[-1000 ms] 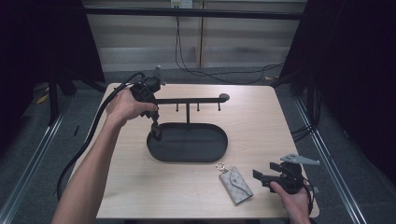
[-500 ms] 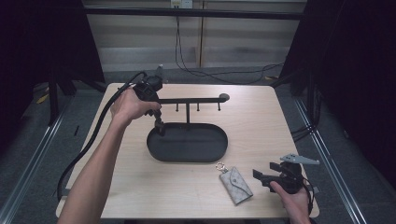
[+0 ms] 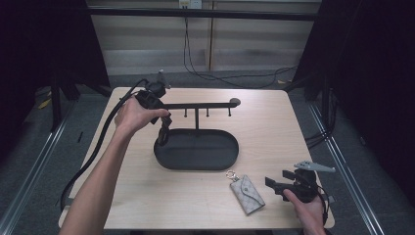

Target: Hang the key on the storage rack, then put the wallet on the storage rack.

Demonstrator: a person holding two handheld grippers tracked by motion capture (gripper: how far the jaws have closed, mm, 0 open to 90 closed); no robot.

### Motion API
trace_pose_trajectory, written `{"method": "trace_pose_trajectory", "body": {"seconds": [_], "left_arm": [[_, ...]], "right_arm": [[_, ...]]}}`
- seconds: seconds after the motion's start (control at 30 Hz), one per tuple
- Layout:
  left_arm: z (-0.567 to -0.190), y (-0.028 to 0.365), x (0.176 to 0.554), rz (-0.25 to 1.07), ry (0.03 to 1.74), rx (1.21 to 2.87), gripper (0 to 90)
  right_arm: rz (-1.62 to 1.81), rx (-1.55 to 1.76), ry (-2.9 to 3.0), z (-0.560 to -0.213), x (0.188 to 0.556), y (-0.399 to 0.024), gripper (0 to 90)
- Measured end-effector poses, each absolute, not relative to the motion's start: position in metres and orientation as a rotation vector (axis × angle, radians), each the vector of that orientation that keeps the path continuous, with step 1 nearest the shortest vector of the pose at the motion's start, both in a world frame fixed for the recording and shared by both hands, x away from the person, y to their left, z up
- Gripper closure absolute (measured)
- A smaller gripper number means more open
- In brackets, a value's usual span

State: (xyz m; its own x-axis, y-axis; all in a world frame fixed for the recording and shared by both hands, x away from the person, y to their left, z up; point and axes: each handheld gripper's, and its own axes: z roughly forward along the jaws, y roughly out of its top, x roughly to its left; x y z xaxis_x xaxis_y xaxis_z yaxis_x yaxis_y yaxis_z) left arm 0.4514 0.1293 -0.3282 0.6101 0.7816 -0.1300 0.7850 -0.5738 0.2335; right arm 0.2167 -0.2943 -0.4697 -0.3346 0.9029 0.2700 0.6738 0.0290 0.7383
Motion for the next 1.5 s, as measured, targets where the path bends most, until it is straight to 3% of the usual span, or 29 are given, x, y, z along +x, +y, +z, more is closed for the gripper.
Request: {"method": "trace_pose_trajectory", "body": {"seconds": [0.13,0.2,0.27,0.3,0.67,0.93,1.03,1.17,1.5], "left_arm": [[-0.328,0.136,0.448,-0.021,1.287,2.546,31.2],[-0.327,0.142,0.446,-0.057,1.257,2.521,21.0],[-0.324,0.148,0.443,-0.069,1.241,2.483,21.7],[-0.324,0.150,0.442,-0.067,1.236,2.466,17.0],[-0.329,0.166,0.419,0.016,1.124,2.374,18.3],[-0.341,0.184,0.407,-0.011,1.087,2.329,19.5],[-0.343,0.192,0.401,0.042,1.062,2.341,19.6],[-0.341,0.201,0.388,0.204,1.089,2.262,23.7],[-0.350,0.226,0.354,0.207,1.114,2.163,24.5]], "right_arm": [[1.196,1.605,2.038,-0.469,0.215,-0.293,16.0],[1.191,1.608,2.042,-0.469,0.216,-0.293,15.9],[1.191,1.613,2.039,-0.470,0.216,-0.294,15.9],[1.191,1.618,2.040,-0.470,0.217,-0.294,16.0],[1.186,1.625,2.040,-0.470,0.216,-0.295,16.0],[1.180,1.622,2.046,-0.470,0.216,-0.294,16.0],[1.179,1.625,2.052,-0.471,0.219,-0.294,16.0],[1.180,1.625,2.063,-0.471,0.219,-0.292,16.0],[1.191,1.613,2.026,-0.469,0.216,-0.294,16.4]]}}
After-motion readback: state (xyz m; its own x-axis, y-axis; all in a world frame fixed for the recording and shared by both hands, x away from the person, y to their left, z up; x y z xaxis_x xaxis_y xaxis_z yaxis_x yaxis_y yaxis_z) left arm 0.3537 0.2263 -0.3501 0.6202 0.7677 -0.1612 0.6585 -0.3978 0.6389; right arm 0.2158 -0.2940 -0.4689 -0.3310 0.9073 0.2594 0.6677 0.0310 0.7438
